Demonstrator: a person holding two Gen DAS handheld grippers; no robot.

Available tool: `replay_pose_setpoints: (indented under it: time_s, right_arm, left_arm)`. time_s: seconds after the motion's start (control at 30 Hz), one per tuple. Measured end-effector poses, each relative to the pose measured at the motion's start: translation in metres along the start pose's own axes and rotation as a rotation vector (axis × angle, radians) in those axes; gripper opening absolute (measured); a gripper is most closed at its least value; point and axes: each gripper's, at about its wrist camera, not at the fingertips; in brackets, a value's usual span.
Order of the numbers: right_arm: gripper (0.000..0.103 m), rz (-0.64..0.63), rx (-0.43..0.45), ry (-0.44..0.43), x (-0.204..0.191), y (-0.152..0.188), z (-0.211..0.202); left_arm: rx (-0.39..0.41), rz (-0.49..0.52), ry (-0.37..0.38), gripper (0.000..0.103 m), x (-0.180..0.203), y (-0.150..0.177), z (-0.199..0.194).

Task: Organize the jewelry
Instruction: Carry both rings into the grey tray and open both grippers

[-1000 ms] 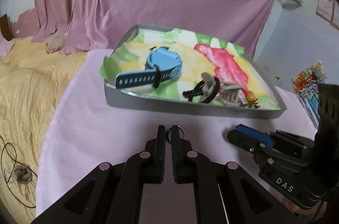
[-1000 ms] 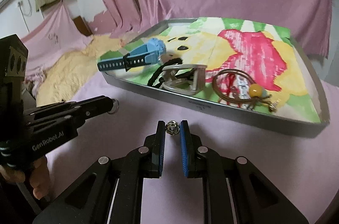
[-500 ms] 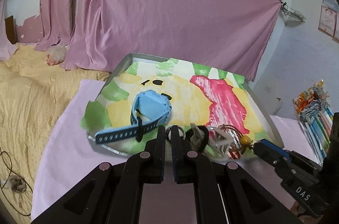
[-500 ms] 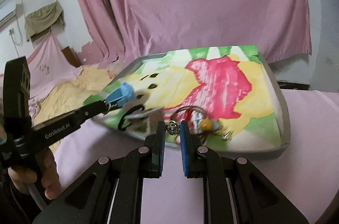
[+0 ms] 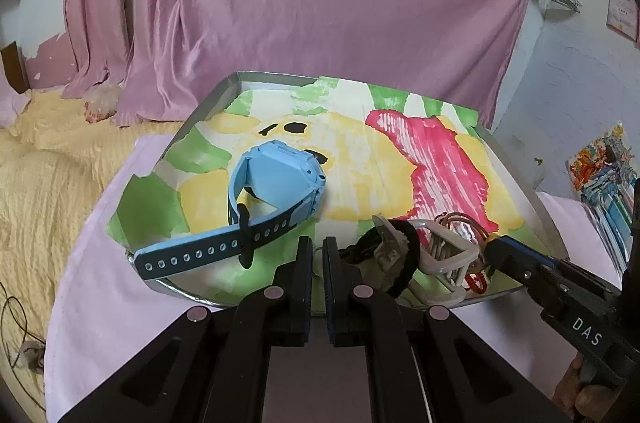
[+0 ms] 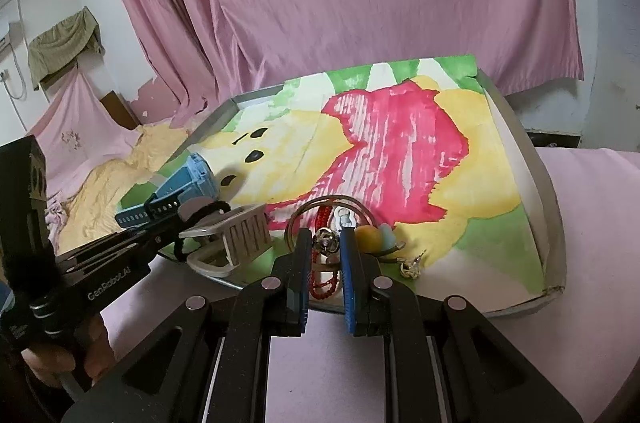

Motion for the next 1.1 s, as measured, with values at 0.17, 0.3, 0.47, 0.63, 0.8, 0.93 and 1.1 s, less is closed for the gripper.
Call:
replay_pose_setpoints:
  time_s: [0.17,0.3,0.47,0.63,0.8,0.93,1.1]
  right_arm:
    - [0.013,-0.004,-0.004,0.011,-0.001,0.000,0.002]
    - [0.013,0.001,0.004,0.018,0.000,0.000,0.001]
    - [0.019,0.006,0.044,0.033,0.002,0.002,-0.009]
    - [0.046,-0.006,0.117,0.074,0.000,0.005,-0.028]
    - [0.061,-0.029,0.199,0.132,-0.003,0.008,-0.049]
    - [0.069,-0.026,0.289,0.162,-0.002,0.013,-0.071]
    - [0.083,-0.033,0.374,0.177,-0.004,0.020,-0.092]
  left_arm:
    - [-0.002,-0.003,0.007,0.006,0.001,0.000,0.000]
    - [0.013,0.004,0.017,0.031,0.002,0.001,-0.003]
    - [0.072,-0.030,0.037,0.053,-0.004,0.001,-0.015]
    - [0.126,-0.031,0.046,0.059,-0.005,0.001,-0.025]
    - [0.228,-0.046,0.043,0.081,-0.009,0.007,-0.045]
    - [0.265,-0.097,0.055,0.082,-0.019,0.011,-0.058]
    - [0.346,-0.116,0.066,0.099,-0.024,0.022,-0.083]
Point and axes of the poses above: each gripper's, at about its wrist camera, not at the fingertips, and z roughly the way its jaws point, x to its right, y to its underside, and after that the axes turned 5 degrees about -z, right-handed
